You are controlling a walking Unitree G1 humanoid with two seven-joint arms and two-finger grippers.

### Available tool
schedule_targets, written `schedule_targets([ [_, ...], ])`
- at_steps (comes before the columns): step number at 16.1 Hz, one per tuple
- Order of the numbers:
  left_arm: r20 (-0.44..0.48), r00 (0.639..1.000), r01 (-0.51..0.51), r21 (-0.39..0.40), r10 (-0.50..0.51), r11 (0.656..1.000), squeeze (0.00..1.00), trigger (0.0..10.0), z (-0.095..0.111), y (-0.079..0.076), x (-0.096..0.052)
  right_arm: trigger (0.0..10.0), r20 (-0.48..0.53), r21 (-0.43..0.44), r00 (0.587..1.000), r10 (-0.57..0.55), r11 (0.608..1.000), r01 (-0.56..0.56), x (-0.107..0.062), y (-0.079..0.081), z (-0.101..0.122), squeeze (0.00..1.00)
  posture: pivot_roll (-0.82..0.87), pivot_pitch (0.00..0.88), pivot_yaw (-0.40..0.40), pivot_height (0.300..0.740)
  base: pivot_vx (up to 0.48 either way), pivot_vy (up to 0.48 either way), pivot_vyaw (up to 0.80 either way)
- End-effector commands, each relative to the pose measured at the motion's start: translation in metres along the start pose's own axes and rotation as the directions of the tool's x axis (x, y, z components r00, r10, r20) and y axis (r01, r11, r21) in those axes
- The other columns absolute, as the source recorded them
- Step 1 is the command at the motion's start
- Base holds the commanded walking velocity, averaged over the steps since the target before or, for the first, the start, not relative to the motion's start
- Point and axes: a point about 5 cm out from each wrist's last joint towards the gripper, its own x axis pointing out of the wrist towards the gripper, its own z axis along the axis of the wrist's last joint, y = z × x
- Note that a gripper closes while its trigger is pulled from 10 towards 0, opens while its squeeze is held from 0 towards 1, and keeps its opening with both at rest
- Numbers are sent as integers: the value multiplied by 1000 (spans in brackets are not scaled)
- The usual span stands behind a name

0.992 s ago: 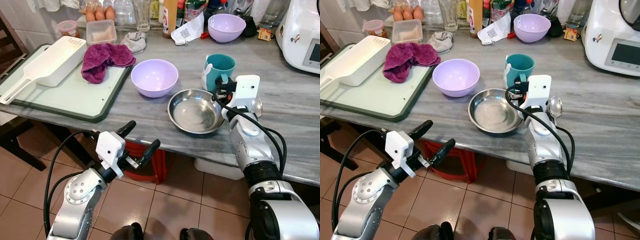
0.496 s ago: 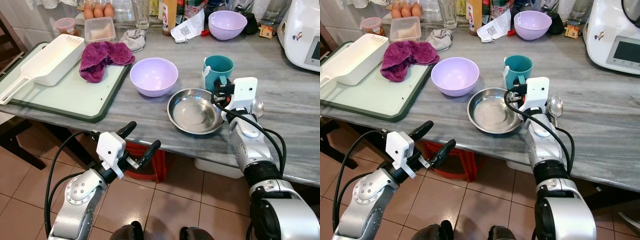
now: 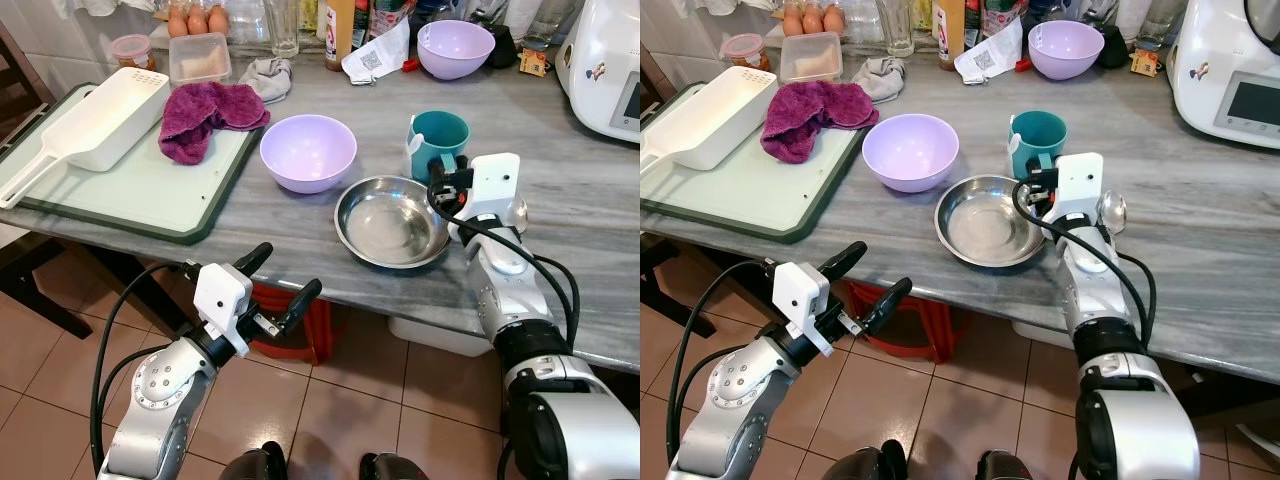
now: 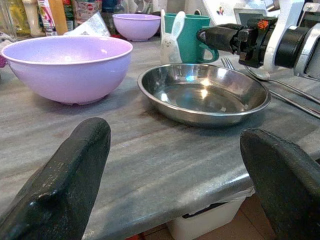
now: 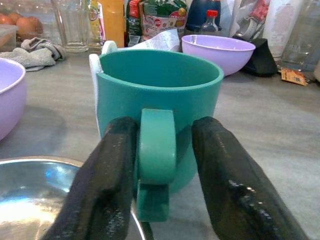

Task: Setting the table

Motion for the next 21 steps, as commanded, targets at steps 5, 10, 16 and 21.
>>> schedule_targets([
  [5, -7, 1000, 4, 12, -4, 1000, 0, 10000, 3, 0, 0, 10000, 19, -24, 1000, -16, 1000, 16, 0, -8, 3, 1000, -86, 215, 22, 740, 0, 0, 0],
  [10, -15, 1000, -2, 9, 2, 1000, 0, 10000, 2, 1, 1, 10000, 34, -47, 999, -31, 998, 33, -2, -11, 4, 1000, -86, 212, 24, 740, 0, 0, 0],
  [16, -16, 1000, -5, 10, 5, 1000, 0, 10000, 3, 1, 2, 10000, 40, -67, 998, -55, 996, 57, -3, -17, 5, 1000, -89, 211, 28, 740, 0, 0, 0],
  [21, -21, 1000, -10, 13, 10, 1000, 0, 10000, 3, 1, 2, 10000, 76, -52, 997, -24, 998, 28, 0, -7, 11, 1000, -87, 209, 28, 740, 0, 0, 0],
])
